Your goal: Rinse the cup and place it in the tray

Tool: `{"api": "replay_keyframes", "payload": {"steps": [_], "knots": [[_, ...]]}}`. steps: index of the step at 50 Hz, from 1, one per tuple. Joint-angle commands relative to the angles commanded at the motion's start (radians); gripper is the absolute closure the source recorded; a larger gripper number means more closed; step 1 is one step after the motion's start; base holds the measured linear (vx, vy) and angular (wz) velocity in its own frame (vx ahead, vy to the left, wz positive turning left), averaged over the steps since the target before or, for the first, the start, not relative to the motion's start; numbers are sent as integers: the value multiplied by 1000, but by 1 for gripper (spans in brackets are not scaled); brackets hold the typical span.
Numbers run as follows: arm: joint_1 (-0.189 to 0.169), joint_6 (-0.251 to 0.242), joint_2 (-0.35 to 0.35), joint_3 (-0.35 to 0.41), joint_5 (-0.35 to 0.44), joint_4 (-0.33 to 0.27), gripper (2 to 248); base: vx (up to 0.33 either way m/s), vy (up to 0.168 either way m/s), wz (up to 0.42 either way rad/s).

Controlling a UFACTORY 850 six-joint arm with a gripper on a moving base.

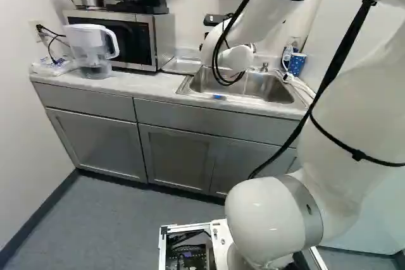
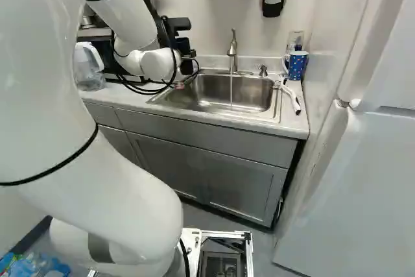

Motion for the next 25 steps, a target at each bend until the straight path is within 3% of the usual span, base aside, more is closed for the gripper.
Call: {"api": "replay_keyframes", "payload": {"steps": [25], "knots": [[-77,0,2,2,-148,0,125,0,0,0]]}}
